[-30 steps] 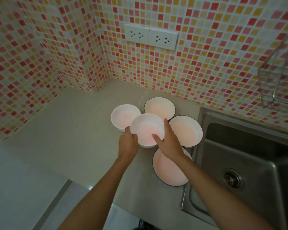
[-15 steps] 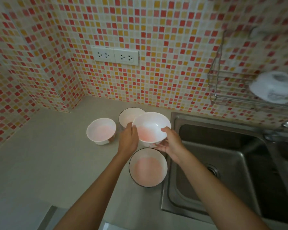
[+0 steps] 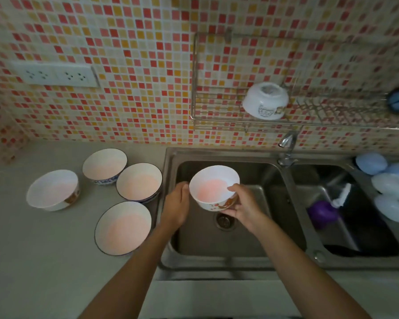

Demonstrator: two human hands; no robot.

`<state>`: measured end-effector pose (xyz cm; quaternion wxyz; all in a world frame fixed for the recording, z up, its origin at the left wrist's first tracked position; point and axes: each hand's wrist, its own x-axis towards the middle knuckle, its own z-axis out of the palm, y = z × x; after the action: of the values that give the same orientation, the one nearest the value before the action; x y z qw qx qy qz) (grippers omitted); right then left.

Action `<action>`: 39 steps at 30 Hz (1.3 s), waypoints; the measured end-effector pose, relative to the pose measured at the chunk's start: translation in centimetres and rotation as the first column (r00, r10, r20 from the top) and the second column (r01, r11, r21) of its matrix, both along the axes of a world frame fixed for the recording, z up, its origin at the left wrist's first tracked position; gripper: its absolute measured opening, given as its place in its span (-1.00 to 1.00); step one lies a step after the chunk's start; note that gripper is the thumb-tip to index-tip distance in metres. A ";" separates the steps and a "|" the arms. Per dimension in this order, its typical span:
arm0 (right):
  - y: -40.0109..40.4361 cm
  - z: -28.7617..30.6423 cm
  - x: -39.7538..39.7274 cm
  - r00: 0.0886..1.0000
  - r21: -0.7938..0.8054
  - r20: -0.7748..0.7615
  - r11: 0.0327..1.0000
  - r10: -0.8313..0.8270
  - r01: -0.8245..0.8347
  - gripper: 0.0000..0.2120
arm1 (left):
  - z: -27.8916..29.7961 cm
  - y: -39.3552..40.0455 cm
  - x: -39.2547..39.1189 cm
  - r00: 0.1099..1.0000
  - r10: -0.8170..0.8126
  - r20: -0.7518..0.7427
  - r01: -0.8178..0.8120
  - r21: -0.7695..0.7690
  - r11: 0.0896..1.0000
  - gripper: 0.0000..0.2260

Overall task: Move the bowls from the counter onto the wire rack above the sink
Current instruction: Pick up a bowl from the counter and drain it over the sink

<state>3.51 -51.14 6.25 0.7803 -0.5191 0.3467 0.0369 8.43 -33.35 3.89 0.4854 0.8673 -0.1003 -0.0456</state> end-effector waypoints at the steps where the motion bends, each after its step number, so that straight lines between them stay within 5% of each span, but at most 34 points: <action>1: -1.4 -0.5 -0.7 1.000 0.002 -0.010 1.000 -0.021 0.021 -0.65 | -0.6 -1.1 -0.6 1.000 -0.009 0.019 0.008 0.015 1.000 -0.69; 7: -7.0 -3.3 -4.2 0.997 -0.042 -0.054 0.997 -0.060 0.057 -0.63 | -7.1 -3.7 -3.7 0.994 -0.070 -0.081 0.092 0.312 0.946 -0.58; 13: -10.7 -6.2 -6.1 0.989 -0.138 -0.119 0.988 -0.089 0.072 -0.61 | -13.0 -4.3 -8.1 0.984 -0.122 -0.133 0.176 0.564 0.807 -0.24; 23: -12.6 -9.9 -6.0 0.990 -0.402 -0.137 0.913 0.004 -0.060 -0.32 | -14.0 -4.1 -9.8 0.996 0.024 -0.081 0.035 0.653 0.756 -0.37; 29: -11.6 -10.7 -5.7 0.977 -0.656 -0.129 0.724 0.169 -0.212 -0.19 | -14.3 -4.0 -9.6 0.991 0.071 -0.110 0.018 0.651 0.759 -0.43; 39: -10.3 -10.7 -5.7 0.936 -0.854 -0.149 0.436 0.318 -0.284 -0.07 | -14.4 -4.1 -9.7 0.990 0.103 -0.092 -0.024 0.621 0.783 -0.40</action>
<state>-2.15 -61.47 -4.47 0.4007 -0.8925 0.2065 -0.0123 -1.24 -37.46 -10.56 0.1809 0.9769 -0.0210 -0.1120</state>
